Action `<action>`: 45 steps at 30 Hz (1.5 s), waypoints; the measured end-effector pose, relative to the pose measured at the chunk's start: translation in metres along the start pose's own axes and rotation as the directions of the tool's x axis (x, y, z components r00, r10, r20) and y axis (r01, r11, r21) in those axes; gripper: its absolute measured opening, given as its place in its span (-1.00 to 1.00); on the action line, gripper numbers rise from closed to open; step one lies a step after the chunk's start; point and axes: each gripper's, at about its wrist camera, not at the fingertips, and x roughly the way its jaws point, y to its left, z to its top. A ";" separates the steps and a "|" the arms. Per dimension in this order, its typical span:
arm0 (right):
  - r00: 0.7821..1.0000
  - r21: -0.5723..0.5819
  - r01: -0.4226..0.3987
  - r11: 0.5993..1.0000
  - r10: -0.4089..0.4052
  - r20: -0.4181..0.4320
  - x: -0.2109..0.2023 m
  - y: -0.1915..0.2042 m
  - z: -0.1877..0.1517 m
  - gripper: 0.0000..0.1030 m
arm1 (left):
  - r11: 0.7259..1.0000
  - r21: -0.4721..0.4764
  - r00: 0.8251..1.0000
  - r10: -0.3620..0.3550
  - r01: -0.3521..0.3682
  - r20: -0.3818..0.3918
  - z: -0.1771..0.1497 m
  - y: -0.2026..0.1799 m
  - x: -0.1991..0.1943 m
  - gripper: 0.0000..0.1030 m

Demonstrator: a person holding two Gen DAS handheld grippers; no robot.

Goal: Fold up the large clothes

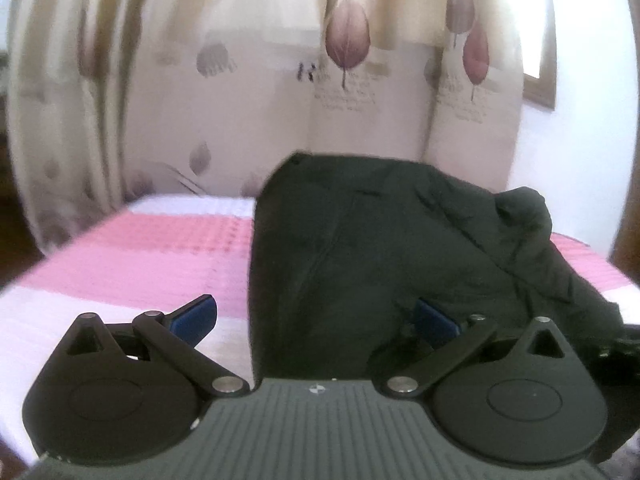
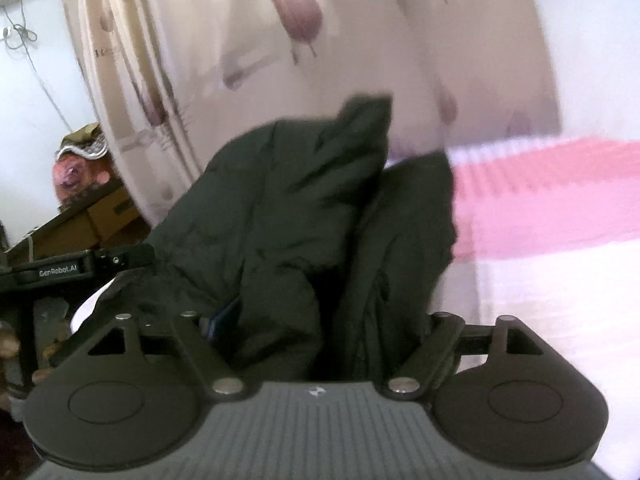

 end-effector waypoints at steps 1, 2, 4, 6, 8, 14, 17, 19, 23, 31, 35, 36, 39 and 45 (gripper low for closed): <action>1.000 -0.005 0.022 1.000 -0.022 0.021 -0.006 0.004 -0.002 0.67 | 1.000 0.008 0.999 0.030 -0.030 0.021 0.000 -0.005 -0.006 1.00; 0.998 -0.010 0.040 0.999 -0.040 0.043 -0.011 0.007 -0.004 0.74 | 0.998 0.010 0.998 0.054 -0.055 0.044 -0.001 -0.010 -0.013 1.00; 0.991 -0.036 0.088 0.995 -0.084 0.105 -0.026 0.016 -0.009 0.85 | 0.996 -0.005 0.992 0.091 -0.091 0.087 -0.001 -0.018 -0.026 1.00; 0.978 -0.079 0.138 0.987 -0.124 0.166 -0.038 0.028 -0.012 1.00 | 0.995 -0.023 0.989 0.102 -0.100 0.110 -0.002 -0.023 -0.036 1.00; 0.964 -0.122 0.180 0.976 -0.150 0.220 -0.047 0.041 -0.015 1.00 | 0.996 -0.025 0.986 0.093 -0.090 0.141 0.000 -0.027 -0.045 1.00; 0.929 -0.167 0.291 0.942 -0.236 0.286 -0.058 0.068 -0.018 1.00 | 0.996 -0.014 0.976 0.091 -0.090 0.198 0.007 -0.038 -0.068 1.00; 0.911 -0.128 0.331 0.935 -0.280 0.303 -0.059 0.073 -0.019 1.00 | 0.978 -0.042 0.948 0.207 -0.203 0.243 0.007 -0.046 -0.080 1.00; 0.906 -0.128 0.344 0.930 -0.293 0.304 -0.060 0.074 -0.020 1.00 | 0.978 -0.043 0.938 0.210 -0.206 0.277 0.008 -0.049 -0.085 1.00; 0.907 -0.167 0.353 0.921 -0.292 0.304 -0.063 0.077 -0.024 1.00 | 0.990 -0.021 0.958 0.140 -0.140 0.249 0.010 -0.052 -0.086 1.00; 0.914 -0.212 0.345 0.914 -0.276 0.298 -0.061 0.081 -0.025 1.00 | 0.997 0.021 0.975 0.073 -0.079 0.208 0.002 -0.059 -0.086 1.00; 0.915 -0.211 0.348 0.913 -0.281 0.290 -0.061 0.080 -0.026 1.00 | 0.998 0.018 0.979 0.062 -0.067 0.193 0.000 -0.058 -0.084 1.00; 0.915 -0.212 0.348 0.913 -0.282 0.288 -0.061 0.080 -0.026 1.00 | 0.998 0.018 0.981 0.058 -0.063 0.186 0.000 -0.058 -0.083 1.00; 0.919 -0.211 0.343 0.915 -0.281 0.275 -0.059 0.079 -0.027 1.00 | 0.998 0.014 0.983 0.060 -0.063 0.174 0.000 -0.057 -0.081 1.00; 0.926 -0.211 0.335 0.918 -0.280 0.253 -0.056 0.078 -0.028 1.00 | 0.998 0.007 0.986 0.062 -0.064 0.155 -0.002 -0.055 -0.077 1.00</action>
